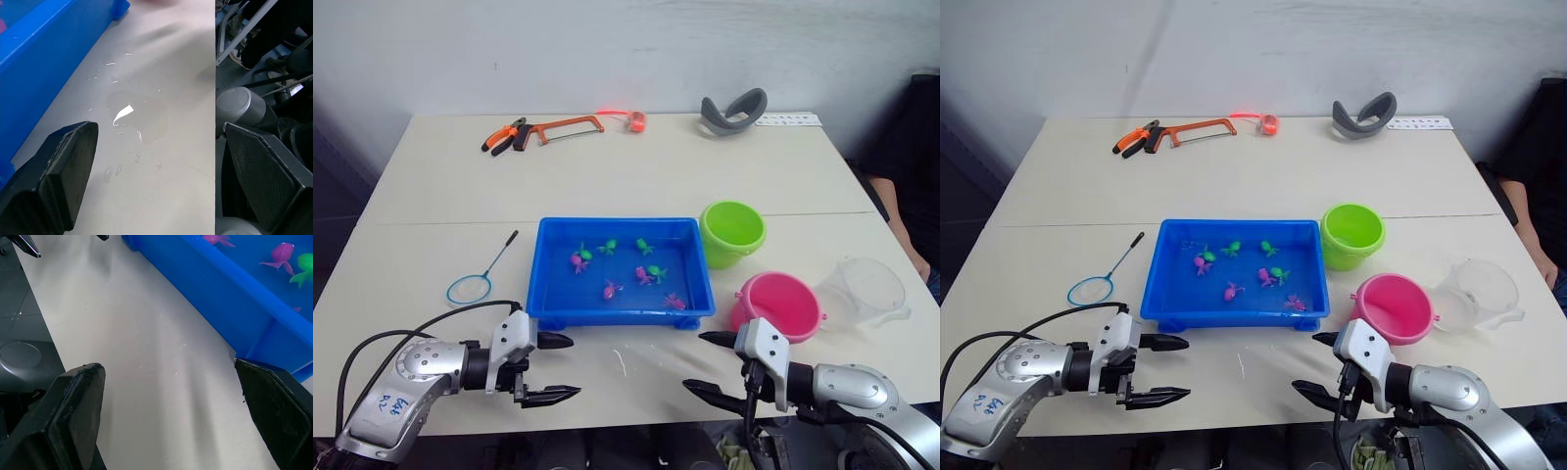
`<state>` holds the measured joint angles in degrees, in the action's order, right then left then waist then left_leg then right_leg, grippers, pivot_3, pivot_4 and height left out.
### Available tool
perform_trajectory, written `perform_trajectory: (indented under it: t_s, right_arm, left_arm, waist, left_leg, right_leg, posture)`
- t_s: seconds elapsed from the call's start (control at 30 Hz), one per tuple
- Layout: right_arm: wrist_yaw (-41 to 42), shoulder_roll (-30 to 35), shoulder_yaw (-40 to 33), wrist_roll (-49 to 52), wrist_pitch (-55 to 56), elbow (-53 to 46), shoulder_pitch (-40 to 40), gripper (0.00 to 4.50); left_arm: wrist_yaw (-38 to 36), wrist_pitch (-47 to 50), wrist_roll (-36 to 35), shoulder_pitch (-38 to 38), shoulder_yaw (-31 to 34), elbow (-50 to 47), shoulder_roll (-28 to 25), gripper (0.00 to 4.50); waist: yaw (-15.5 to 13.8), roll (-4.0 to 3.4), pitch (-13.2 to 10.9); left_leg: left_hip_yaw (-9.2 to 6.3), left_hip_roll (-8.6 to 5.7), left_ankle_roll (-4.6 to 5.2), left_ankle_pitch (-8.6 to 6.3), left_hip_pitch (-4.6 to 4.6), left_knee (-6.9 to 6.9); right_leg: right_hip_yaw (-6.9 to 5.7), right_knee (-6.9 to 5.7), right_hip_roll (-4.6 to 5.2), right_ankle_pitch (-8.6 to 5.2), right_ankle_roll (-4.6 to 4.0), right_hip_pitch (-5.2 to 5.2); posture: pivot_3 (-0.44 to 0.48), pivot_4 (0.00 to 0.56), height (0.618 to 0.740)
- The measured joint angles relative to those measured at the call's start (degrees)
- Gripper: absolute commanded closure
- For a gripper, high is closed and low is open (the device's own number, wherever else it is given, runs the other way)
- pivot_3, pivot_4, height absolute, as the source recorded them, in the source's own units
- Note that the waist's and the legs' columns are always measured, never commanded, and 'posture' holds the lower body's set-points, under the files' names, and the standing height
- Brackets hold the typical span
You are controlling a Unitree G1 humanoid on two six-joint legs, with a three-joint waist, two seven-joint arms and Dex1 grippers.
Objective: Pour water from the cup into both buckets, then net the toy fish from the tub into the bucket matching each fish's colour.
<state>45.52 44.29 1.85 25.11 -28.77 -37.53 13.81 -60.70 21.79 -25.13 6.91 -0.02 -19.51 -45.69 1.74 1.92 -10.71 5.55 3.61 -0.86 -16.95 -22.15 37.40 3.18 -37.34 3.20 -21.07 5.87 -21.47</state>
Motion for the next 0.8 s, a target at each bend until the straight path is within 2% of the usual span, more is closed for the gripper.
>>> perform_trajectory:
  t_s: [0.27, 0.4, 0.53, 0.63, 0.7, 0.8]
  right_arm:
    - [-0.3, -0.3, -1.4, 0.1, 0.0, 0.2, -0.9, 0.0]
    - [-2.3, -2.6, -4.1, 1.8, -0.8, -0.7, 0.0, 0.0]
    - [-6.7, -5.7, -11.4, 10.6, -5.7, -7.2, 4.1, 0.0]
    - [-11.1, -7.9, -17.5, 16.6, -8.1, -11.2, 7.8, 0.0]
    - [-15.2, -10.2, -24.0, 20.1, -9.0, -13.7, 12.4, 0.0]
    - [-18.8, -12.8, -32.5, 23.6, -8.9, -15.2, 19.3, 0.0]
  left_arm:
    - [-0.2, 0.7, -0.5, -1.1, -0.9, -0.1, 0.7, 0.02]
    - [-0.6, 4.8, -5.7, -3.5, -0.6, -3.0, 0.9, 0.02]
    - [-0.5, 13.3, -16.7, -11.5, 1.9, -6.5, 1.0, 0.02]
    - [-0.1, 17.4, -21.5, -17.8, 2.3, -6.3, 2.3, 0.02]
    - [-0.8, 18.6, -22.4, -23.2, 0.9, -4.1, 3.1, 0.02]
    - [-2.8, 18.7, -21.2, -28.0, -1.4, -0.2, 4.0, 0.02]
  waist:
    - [0.0, 0.0, 0.0]
    - [-0.2, 0.0, 0.0]
    - [-0.2, -0.01, 0.0]
    - [-0.2, -0.03, 0.0]
    - [-0.3, -0.03, 0.0]
    - [-0.2, -0.08, 0.1]
  left_leg:
    - [-0.01, 0.0, 0.0, 0.01, 0.0, 0.02]
    - [-0.02, -0.01, -0.01, 0.02, -0.02, 0.03]
    - [-0.09, -0.01, -0.06, 0.06, -0.01, 0.06]
    - [-0.09, -0.02, -0.28, 0.21, 0.0, 0.08]
    - [-0.12, -0.03, -0.36, 0.27, 0.0, 0.09]
    - [-0.05, 0.0, -0.38, 0.27, -0.01, 0.06]
  right_leg:
    - [0.0, -0.04, -0.01, 0.0, 0.0, -0.01]
    - [-0.01, -0.06, 0.02, 0.0, 0.0, 0.0]
    - [-0.04, -0.16, -0.01, 0.0, 0.0, 0.01]
    - [-0.03, -0.19, -0.07, 0.01, 0.02, 0.03]
    - [0.06, -0.15, -0.57, 0.01, 0.02, 0.04]
    - [0.18, -0.12, -0.66, 0.01, 0.03, 0.02]
  posture:
    - [0.0, 0.15, 0.74]
    - [0.0, 0.15, 0.74]
    - [0.0, 0.15, 0.74]
    - [0.0, 0.15, 0.74]
    - [0.0, 0.15, 0.74]
    - [0.0, 0.15, 0.74]
